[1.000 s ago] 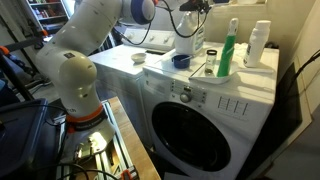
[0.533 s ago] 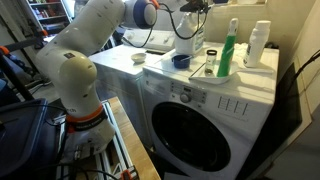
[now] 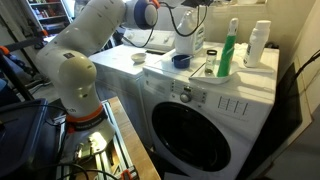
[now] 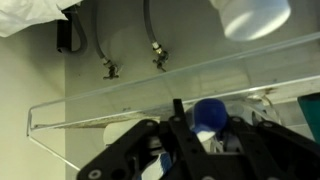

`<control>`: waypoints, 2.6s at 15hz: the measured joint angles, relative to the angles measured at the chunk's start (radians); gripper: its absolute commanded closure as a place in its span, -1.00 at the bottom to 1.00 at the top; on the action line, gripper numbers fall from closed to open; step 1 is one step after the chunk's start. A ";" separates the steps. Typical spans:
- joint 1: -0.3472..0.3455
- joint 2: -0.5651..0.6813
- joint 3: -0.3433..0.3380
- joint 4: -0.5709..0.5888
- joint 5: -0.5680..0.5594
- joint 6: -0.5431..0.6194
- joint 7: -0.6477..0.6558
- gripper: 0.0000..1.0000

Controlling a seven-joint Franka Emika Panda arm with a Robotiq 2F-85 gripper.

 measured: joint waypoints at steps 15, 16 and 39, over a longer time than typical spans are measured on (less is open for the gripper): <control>-0.099 -0.282 0.141 -0.130 0.047 -0.263 -0.316 0.78; -0.101 -0.313 0.127 -0.160 0.037 -0.296 -0.295 0.78; -0.165 -0.820 0.044 -0.813 0.048 -0.612 -0.081 0.81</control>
